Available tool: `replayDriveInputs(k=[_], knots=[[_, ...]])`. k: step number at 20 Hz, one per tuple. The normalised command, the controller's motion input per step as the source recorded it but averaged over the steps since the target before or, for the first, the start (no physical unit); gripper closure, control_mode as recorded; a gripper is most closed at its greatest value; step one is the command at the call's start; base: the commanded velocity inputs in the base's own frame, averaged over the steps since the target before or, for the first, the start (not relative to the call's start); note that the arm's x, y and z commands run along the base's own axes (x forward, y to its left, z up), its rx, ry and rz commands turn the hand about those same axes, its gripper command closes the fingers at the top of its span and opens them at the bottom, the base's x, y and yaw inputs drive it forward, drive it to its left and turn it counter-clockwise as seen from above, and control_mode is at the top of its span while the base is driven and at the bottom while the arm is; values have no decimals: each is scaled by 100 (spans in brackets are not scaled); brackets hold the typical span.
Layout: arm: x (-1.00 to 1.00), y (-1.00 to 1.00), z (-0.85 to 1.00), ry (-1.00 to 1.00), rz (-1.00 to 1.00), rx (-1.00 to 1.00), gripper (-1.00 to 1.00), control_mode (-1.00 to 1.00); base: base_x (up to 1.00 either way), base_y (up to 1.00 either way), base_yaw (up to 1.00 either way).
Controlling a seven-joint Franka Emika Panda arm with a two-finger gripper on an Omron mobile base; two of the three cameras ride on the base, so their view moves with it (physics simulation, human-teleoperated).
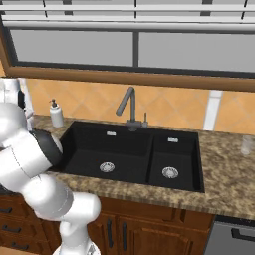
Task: Pick the lemon from the sink and place it in the bowl. Then pick the bowl and place it in the microwave. Then close the microwave door and press the start button.
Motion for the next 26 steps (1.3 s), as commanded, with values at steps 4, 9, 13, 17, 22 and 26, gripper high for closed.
replayDriveInputs(k=[4,9,13,17,22,26], knots=[[-66,-30,33,0,2,-18,100,-100,0,0,0],[-40,-31,57,-1,-5,-5,100,-100,0,0,0],[-25,-62,58,-4,-8,0,100,-100,0,0,0],[-4,-85,37,-14,-10,0,100,-100,0,0,0],[0,-86,41,-23,-12,0,100,-100,0,0,0],[-4,-85,47,-25,-15,5,100,-100,0,0,0]])
